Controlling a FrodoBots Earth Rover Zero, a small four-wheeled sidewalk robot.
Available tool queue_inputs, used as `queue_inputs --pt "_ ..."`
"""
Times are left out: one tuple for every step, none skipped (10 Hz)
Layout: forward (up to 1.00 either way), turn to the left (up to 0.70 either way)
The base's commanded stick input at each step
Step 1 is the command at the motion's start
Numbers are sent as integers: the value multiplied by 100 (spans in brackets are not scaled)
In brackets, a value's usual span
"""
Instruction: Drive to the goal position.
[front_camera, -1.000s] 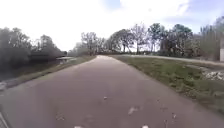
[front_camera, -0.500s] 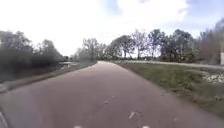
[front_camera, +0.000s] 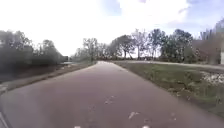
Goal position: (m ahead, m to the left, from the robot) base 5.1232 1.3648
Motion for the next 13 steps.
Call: queue_inputs --pt "100 0" --pt "100 0" --pt "100 0" --pt "100 0" --pt "100 0" --pt "100 0" --pt "100 0" --pt "100 0" --pt "100 0" --pt "100 0" --pt "100 0" --pt "100 0" --pt "100 0"
